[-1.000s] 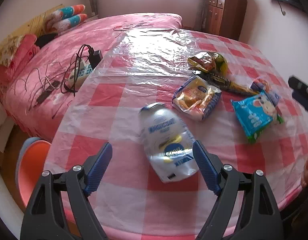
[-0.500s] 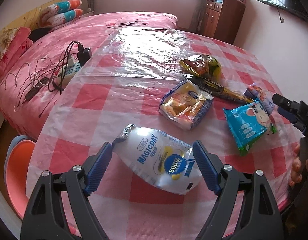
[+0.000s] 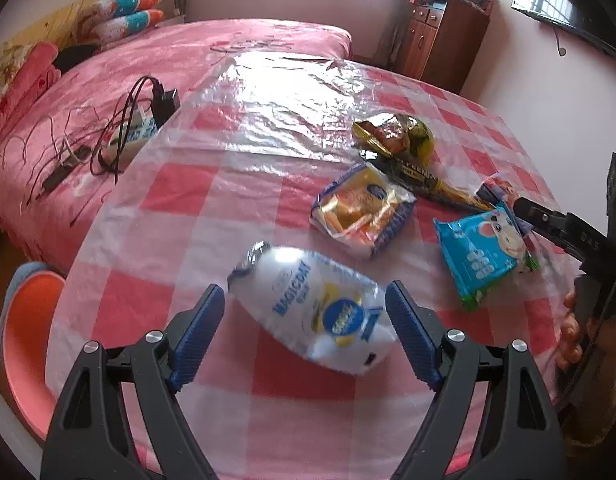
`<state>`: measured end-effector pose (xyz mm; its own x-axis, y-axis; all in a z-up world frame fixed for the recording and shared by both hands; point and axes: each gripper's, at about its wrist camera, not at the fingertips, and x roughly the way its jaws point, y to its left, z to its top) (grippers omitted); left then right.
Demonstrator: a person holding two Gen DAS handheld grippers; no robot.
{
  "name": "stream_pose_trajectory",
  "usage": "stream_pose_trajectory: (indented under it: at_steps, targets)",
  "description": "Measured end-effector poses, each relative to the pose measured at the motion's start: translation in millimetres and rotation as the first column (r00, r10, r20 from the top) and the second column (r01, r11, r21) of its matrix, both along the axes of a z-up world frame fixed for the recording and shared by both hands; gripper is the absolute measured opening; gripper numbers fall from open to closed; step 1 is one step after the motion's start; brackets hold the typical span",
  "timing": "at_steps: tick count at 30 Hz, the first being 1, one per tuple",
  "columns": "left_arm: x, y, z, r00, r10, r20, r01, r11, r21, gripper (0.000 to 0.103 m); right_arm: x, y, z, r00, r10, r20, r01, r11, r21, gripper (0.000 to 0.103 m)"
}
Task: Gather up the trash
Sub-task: 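Reach the left tool toward the white MAGICDAY drink bottle, then grasp the MAGICDAY bottle with the left tool while the right tool grasps the Vinda tissue pack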
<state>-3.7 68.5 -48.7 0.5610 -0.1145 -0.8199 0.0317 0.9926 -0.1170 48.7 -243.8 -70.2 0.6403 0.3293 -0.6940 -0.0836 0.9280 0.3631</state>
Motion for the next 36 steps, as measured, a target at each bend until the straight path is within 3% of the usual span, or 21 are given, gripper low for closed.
stream_pose_trajectory:
  at_steps: [8,12,20,25,36]
  targets:
    - [-8,4,-12,0.994,0.063,-0.086,-0.074,0.989,-0.130,0.083,-3,0,1,1.000,0.018,0.005,-0.018,1.000,0.013,0.093]
    - [3,-1,-11,0.991,0.095,-0.092,-0.108,0.982,-0.155,0.083,-5,0,2,0.999,0.031,0.009,-0.031,0.999,0.021,0.093]
    - [29,-14,-13,0.987,0.139,-0.078,-0.143,0.989,-0.045,0.083,-5,3,4,0.999,0.050,0.015,-0.050,0.999,0.007,0.093]
    - [30,-22,-15,0.987,0.146,-0.062,-0.142,0.988,0.062,0.072,1,1,1,0.999,0.034,-0.006,-0.034,0.999,-0.020,0.093]
    - [25,-23,-16,0.987,0.158,-0.023,-0.157,0.986,0.061,0.070,10,11,0,0.999,0.047,-0.019,-0.049,0.993,-0.106,0.093]
